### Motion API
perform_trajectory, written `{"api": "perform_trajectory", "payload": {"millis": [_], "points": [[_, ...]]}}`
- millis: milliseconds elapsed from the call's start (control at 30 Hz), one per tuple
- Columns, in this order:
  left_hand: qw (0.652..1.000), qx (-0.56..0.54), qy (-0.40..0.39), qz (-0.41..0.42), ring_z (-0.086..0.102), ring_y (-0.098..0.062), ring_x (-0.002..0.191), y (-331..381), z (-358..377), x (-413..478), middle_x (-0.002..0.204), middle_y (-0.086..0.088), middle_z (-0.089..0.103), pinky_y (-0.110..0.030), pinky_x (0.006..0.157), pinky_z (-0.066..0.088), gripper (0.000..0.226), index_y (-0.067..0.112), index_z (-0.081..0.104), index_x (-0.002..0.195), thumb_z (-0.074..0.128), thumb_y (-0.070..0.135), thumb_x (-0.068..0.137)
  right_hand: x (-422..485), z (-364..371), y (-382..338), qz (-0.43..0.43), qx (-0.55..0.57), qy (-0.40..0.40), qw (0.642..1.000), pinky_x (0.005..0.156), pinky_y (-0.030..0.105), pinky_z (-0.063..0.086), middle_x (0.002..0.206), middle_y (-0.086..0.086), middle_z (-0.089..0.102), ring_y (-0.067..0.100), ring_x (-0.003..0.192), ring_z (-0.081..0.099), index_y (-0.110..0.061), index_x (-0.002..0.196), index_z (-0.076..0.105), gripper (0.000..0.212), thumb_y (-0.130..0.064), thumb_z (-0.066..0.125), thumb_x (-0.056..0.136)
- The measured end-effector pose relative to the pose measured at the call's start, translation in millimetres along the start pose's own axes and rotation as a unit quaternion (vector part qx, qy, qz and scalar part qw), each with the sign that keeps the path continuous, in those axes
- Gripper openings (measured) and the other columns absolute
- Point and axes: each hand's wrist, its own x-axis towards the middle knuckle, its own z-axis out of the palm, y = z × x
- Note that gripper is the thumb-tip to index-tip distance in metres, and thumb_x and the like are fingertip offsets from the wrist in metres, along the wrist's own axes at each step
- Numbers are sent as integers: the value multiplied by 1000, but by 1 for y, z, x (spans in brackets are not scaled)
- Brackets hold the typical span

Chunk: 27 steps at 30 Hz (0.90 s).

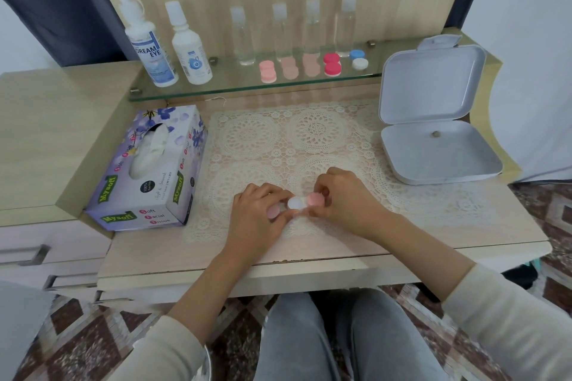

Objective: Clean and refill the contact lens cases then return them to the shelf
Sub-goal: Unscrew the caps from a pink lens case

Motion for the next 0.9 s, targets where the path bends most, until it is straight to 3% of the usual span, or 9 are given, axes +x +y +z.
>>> {"api": "perform_trajectory", "payload": {"millis": [100,267,333,467,667,833,900], "points": [[1000,-2,-1,-4,42,-5,81,0,0,0,86,8,64,-29,72,32,40,20,71,92,52,51,75,-1,1,0,-29,-2,4,1000,71,26,39,90,3,49,19,80,48,-7,97,65,20,-13,66,78],[1000,-9,0,-5,42,-6,81,0,0,0,87,7,65,-30,72,32,40,19,71,92,52,50,75,-4,-2,3,-80,34,17,996,70,25,43,97,7,62,20,81,56,-9,98,70,28,5,57,78],[1000,-14,-2,-5,42,-6,80,0,0,0,87,7,65,-30,71,32,40,20,71,92,52,50,75,-5,-6,5,-61,46,43,996,72,23,43,100,7,59,16,79,52,-8,102,69,29,4,60,77],[1000,-19,-8,-8,42,-6,81,1,-1,0,88,7,65,-27,72,31,40,20,71,93,52,51,75,-6,-14,11,-27,33,67,997,80,33,48,98,9,57,23,86,55,-10,104,68,28,-7,65,77],[1000,-28,-7,-11,43,-6,81,2,-2,0,89,8,65,-16,75,28,41,21,71,94,52,51,75,-13,-15,21,-1,-50,56,997,71,26,38,102,2,62,12,80,45,-12,105,66,23,-18,59,84],[999,-28,-7,-13,42,-5,81,2,-3,-1,89,8,65,-16,75,28,41,21,71,95,52,51,75,-17,-13,23,0,-50,44,998,73,26,35,104,2,62,21,94,52,-14,101,68,21,-17,61,81],[999,-31,-7,-14,42,-5,81,2,-2,-1,89,9,65,-16,75,28,40,21,71,95,53,51,74,-17,-13,23,-11,-59,45,997,71,22,28,104,4,62,22,93,52,-10,98,69,20,-16,61,80]]}}
